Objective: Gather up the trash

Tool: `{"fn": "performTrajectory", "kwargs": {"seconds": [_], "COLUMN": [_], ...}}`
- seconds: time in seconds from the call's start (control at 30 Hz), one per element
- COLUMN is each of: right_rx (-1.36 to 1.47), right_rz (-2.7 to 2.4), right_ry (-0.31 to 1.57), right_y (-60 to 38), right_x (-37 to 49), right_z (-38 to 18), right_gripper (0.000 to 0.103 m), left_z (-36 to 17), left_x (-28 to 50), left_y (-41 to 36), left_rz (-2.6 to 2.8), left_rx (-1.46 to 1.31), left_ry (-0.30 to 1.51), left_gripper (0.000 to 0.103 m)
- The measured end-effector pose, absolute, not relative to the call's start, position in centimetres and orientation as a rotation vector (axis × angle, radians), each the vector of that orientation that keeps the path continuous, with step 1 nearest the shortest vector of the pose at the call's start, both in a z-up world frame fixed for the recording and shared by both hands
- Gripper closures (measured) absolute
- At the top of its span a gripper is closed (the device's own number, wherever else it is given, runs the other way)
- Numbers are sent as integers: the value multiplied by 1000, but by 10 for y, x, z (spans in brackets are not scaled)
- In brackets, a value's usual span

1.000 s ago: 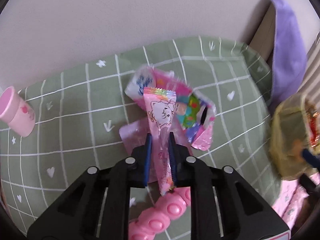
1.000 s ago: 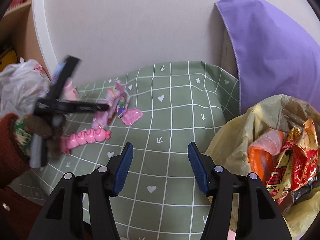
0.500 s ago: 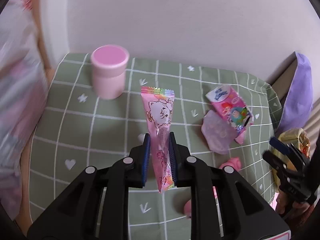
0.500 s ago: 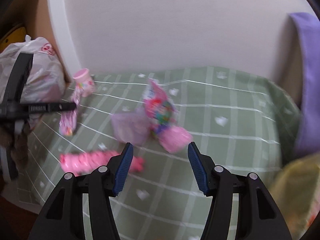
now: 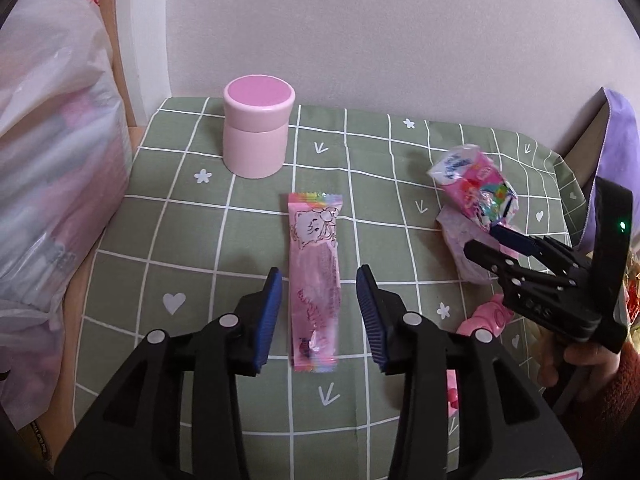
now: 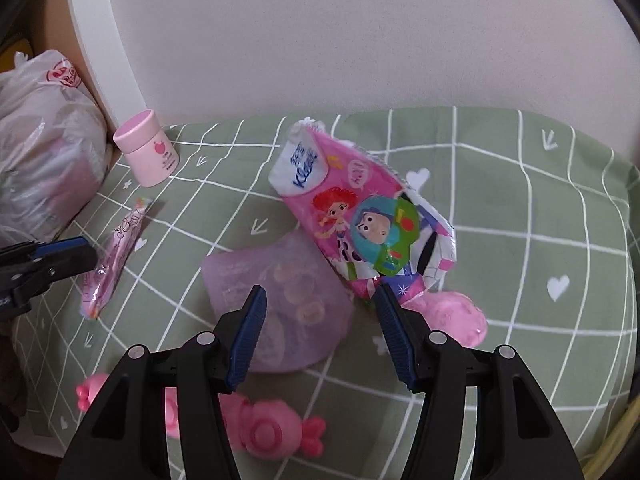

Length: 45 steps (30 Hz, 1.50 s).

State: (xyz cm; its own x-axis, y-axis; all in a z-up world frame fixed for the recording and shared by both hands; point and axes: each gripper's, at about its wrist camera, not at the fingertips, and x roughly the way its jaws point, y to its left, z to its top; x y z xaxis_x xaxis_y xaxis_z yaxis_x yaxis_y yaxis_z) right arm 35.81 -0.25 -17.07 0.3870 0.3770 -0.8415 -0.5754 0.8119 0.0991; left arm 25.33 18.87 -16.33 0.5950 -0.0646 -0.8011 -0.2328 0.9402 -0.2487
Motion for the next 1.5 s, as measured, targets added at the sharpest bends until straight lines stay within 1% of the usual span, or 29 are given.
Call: {"fn": "performTrajectory", "kwargs": {"seconds": [0.07, 0.1, 0.13, 0.23, 0.27, 0.33, 0.37, 0.47, 0.73, 0.83, 0.87, 0.9, 0.93, 1.03, 1.17, 1.23, 1.3, 1.5], "right_rx": [-256, -273, -287, -289, -289, -291, -290, -275, -193, -155, -149, -153, -156, -161, -163, -158, -162, 9], "right_rz": [614, 622, 628, 660, 670, 697, 703, 711, 743, 762, 761, 758, 760, 804, 809, 795, 772, 703], "right_ry": [996, 994, 994, 1000, 1004, 1014, 1016, 1033, 1043, 992, 966, 950, 946, 954, 1004, 1034, 1048, 1072], "right_y": [4, 7, 10, 13, 14, 14, 14, 8, -19, -28, -31, -33, -31, -31, -28, -21, -17, -34], "right_x": [355, 352, 351, 344, 342, 339, 337, 333, 327, 321, 319, 318, 318, 316, 315, 317, 319, 332], "right_z": [-171, -171, -173, -175, -175, -175, -174, -172, -160, -148, -144, -140, -139, -137, -147, -156, -163, -172], "right_gripper": [49, 52, 63, 73, 74, 85, 89, 93, 93, 91, 87, 71, 57, 56, 55, 47, 47, 47], "left_z": [-162, -162, -161, -163, -163, -163, -163, -161, -161, -162, -162, -162, -163, -162, -162, -163, -163, -166], "left_x": [252, 250, 248, 246, 245, 245, 245, 244, 242, 243, 243, 243, 243, 242, 242, 242, 242, 242], "left_y": [189, 189, 188, 189, 190, 190, 190, 190, 192, 194, 194, 195, 195, 198, 200, 200, 199, 202], "left_rz": [101, 101, 101, 100, 100, 101, 101, 101, 101, 103, 103, 104, 105, 110, 117, 117, 116, 124], "left_rx": [-346, -345, -346, -355, -357, -360, -361, -360, -373, -380, -382, -386, -389, -398, -410, -411, -409, -413], "left_ry": [929, 926, 923, 924, 925, 925, 923, 918, 921, 922, 922, 923, 923, 924, 925, 931, 934, 942], "left_gripper": [66, 66, 66, 65, 65, 65, 65, 65, 65, 65, 65, 65, 65, 65, 61, 61, 61, 60]}}
